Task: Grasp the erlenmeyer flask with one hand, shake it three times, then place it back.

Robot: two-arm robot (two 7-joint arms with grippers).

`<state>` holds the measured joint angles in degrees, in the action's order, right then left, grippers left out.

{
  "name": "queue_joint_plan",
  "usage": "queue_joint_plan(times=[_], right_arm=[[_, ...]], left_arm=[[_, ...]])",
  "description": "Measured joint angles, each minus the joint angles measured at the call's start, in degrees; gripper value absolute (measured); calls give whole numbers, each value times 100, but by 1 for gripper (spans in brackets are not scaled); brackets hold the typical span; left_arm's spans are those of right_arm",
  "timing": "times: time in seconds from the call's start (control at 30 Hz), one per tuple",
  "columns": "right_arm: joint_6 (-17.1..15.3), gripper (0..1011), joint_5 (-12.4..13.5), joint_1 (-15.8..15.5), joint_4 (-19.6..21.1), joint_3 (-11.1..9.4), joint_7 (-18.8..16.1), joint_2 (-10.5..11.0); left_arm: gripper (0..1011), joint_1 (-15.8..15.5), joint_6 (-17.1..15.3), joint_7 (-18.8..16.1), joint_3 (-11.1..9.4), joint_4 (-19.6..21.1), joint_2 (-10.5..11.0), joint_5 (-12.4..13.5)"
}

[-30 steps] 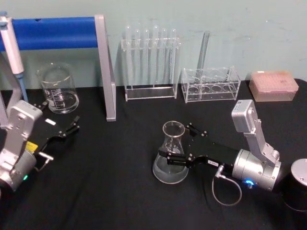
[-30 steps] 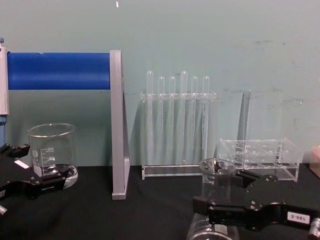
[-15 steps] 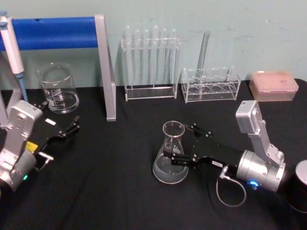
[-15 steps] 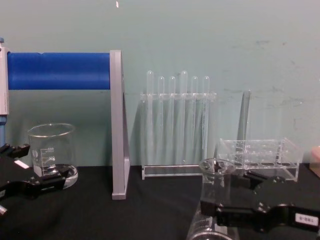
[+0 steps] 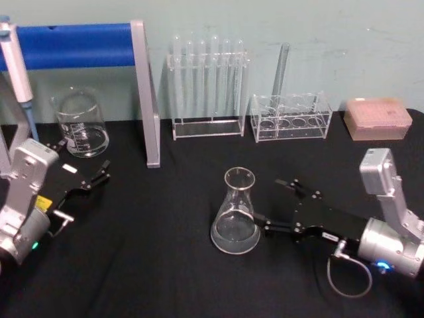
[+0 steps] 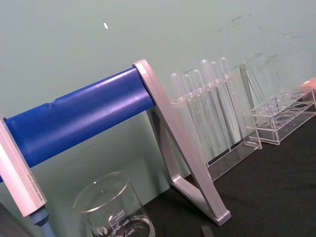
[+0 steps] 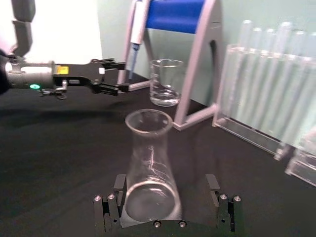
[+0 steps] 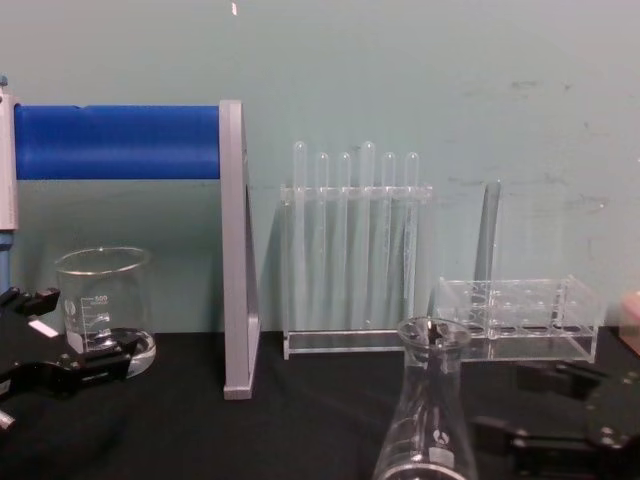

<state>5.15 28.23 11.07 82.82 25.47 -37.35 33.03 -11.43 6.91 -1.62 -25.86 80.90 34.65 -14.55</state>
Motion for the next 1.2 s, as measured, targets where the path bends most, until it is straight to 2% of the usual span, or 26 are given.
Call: queue_joint_plan(times=[0.1, 0.27, 0.43, 0.53, 0.57, 0.67, 0.87, 0.97, 1.2], right_arm=[[-1, 1003, 49, -157, 92, -142, 141, 83], [118, 1003, 61, -513, 259, -544, 745, 78], [334, 1003, -75, -723, 316, -915, 1479, -151], [400, 1003, -195, -738, 303, -1050, 1823, -320], [400, 1003, -195, -738, 303, -1050, 1823, -320], [419, 1003, -354, -686, 232, -1127, 2132, -500], [314, 1002, -772, -464, 25, -1155, 2697, -817], [159, 1003, -1068, -300, -168, -1133, 3042, -1001], [-161, 1002, -1376, -103, -471, -1125, 3400, -1239]], left_arm=[[1001, 0, 0, 0, 0, 0, 0, 0], [1001, 0, 0, 0, 0, 0, 0, 0], [1001, 0, 0, 0, 0, 0, 0, 0], [1001, 0, 0, 0, 0, 0, 0, 0], [1001, 0, 0, 0, 0, 0, 0, 0], [1001, 0, 0, 0, 0, 0, 0, 0], [1001, 0, 0, 0, 0, 0, 0, 0], [1001, 0, 0, 0, 0, 0, 0, 0], [1000, 0, 0, 0, 0, 0, 0, 0]])
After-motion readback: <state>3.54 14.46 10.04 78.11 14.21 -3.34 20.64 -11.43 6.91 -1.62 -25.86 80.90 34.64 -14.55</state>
